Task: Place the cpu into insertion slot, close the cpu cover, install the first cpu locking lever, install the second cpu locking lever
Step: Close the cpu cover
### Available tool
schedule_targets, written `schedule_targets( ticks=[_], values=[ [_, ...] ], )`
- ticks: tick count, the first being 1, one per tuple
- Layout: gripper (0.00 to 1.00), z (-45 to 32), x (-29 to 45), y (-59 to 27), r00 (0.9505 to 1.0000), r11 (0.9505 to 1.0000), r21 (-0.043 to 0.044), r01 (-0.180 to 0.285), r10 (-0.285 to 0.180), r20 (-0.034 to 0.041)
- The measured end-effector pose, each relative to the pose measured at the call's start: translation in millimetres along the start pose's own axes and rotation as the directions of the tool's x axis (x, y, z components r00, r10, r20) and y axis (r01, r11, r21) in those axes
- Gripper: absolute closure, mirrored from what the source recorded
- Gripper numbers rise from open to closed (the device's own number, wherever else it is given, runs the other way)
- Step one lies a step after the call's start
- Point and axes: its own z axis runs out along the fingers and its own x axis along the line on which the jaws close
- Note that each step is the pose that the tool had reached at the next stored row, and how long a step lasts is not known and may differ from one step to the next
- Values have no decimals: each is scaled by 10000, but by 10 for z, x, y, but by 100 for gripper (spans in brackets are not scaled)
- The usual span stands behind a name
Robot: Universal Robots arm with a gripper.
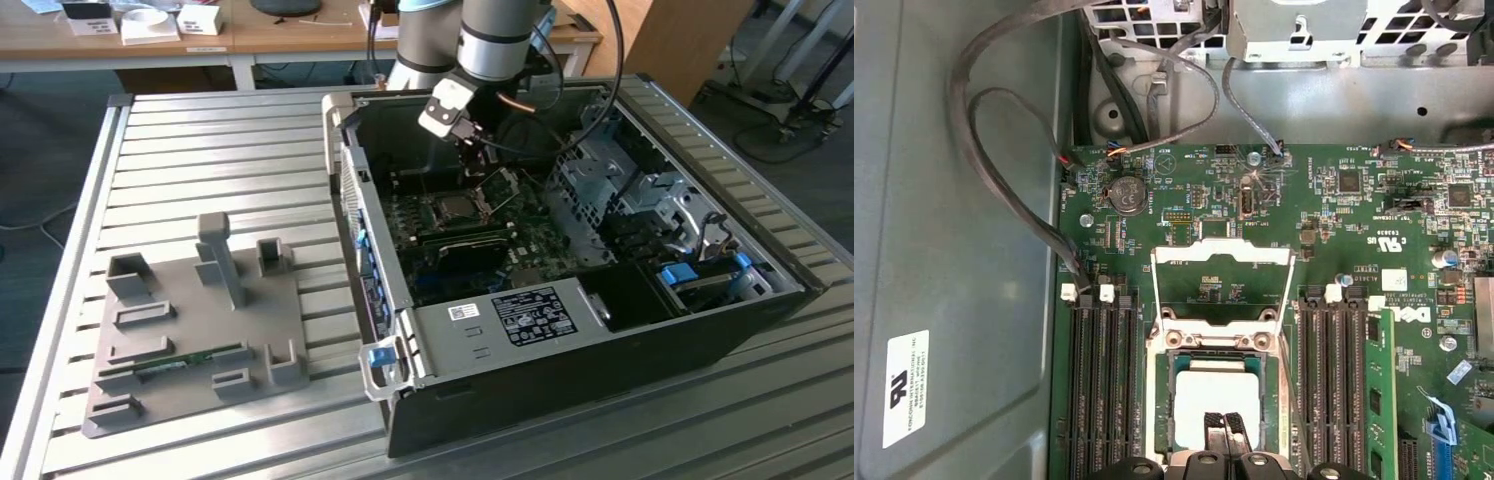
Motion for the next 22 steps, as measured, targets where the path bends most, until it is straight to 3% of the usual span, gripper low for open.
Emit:
schedule_targets(
  ticks=[22],
  values=[
    [89, -20, 1, 1, 10000, 10000, -2, 0, 0, -4]
  ],
)
